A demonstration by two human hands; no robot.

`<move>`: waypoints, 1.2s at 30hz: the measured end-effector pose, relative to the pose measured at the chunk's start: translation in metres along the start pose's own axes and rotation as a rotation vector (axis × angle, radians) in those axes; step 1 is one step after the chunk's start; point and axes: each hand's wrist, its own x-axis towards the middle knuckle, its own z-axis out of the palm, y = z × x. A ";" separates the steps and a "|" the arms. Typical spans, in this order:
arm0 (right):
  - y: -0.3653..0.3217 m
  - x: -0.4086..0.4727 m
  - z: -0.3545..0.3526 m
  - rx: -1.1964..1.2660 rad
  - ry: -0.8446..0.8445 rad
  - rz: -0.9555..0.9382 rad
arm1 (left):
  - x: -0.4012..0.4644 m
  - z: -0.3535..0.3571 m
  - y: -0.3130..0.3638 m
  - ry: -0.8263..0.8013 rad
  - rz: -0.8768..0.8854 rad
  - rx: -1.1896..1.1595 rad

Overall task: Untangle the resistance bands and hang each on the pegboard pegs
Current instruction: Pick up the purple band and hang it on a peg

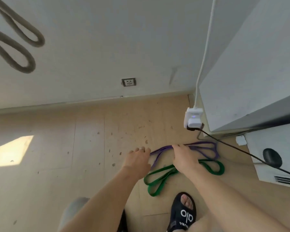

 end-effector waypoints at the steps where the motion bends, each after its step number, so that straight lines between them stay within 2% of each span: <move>1: 0.006 0.021 0.023 -0.031 -0.006 0.006 | 0.020 0.021 -0.004 -0.010 0.000 -0.011; 10: 0.045 0.177 0.160 -0.277 0.049 0.009 | 0.164 0.120 -0.028 0.011 0.020 -0.072; 15: 0.057 0.215 0.187 -0.428 0.019 -0.017 | 0.188 0.142 -0.031 0.013 0.048 -0.089; 19: 0.056 0.218 0.179 -0.426 0.024 -0.076 | 0.188 0.132 -0.041 0.002 0.055 -0.071; 26: 0.011 0.147 0.084 -0.262 0.183 -0.169 | 0.145 0.039 -0.028 0.068 0.068 -0.067; 31: -0.041 0.049 -0.057 -0.100 0.400 -0.262 | 0.064 -0.084 -0.011 0.102 0.073 -0.194; 33: -0.061 0.003 -0.114 -0.070 0.462 -0.320 | 0.022 -0.140 -0.007 0.157 0.058 -0.263; 36: -0.090 -0.062 -0.194 0.023 0.680 -0.384 | -0.049 -0.234 -0.004 0.276 0.065 -0.278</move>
